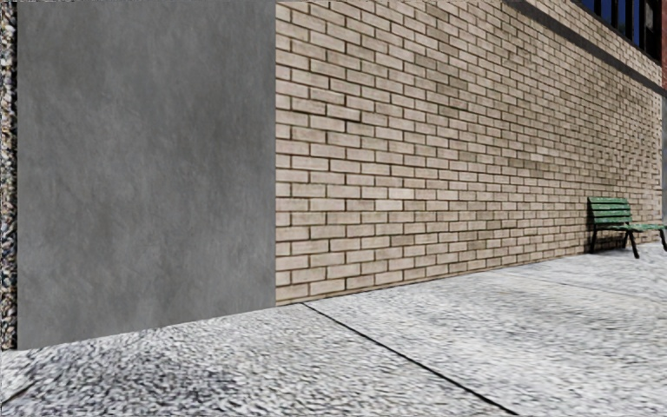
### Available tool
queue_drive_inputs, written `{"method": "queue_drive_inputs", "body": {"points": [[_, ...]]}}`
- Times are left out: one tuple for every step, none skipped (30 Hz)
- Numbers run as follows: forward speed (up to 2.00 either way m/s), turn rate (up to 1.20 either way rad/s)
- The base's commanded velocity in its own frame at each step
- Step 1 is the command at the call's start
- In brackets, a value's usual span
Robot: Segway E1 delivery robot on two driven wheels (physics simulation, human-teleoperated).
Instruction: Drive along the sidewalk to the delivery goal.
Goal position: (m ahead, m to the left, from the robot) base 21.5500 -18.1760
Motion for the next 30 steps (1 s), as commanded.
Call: {"method": "queue_drive_inputs", "body": {"points": [[1.33, -0.74], [1.33, -0.74], [1.33, -0.74], [1.33, -0.74], [1.33, -0.74], [1.33, -0.74], [1.33, -0.74], [1.33, -0.74], [1.33, -0.74], [1.33, -0.74], [1.33, -0.74], [1.33, -0.74], [1.33, -0.74], [1.33, -0.74], [1.33, -0.74], [1.33, -0.74], [1.33, -0.74], [1.33, -0.74], [1.33, -0.74], [1.33, -0.74], [1.33, -0.74], [1.33, -0.74], [1.33, -0.74], [1.33, -0.74], [1.33, -0.74], [1.33, -0.74], [1.33, -0.74], [1.33, -0.74], [1.33, -0.74], [1.33, -0.74]]}}
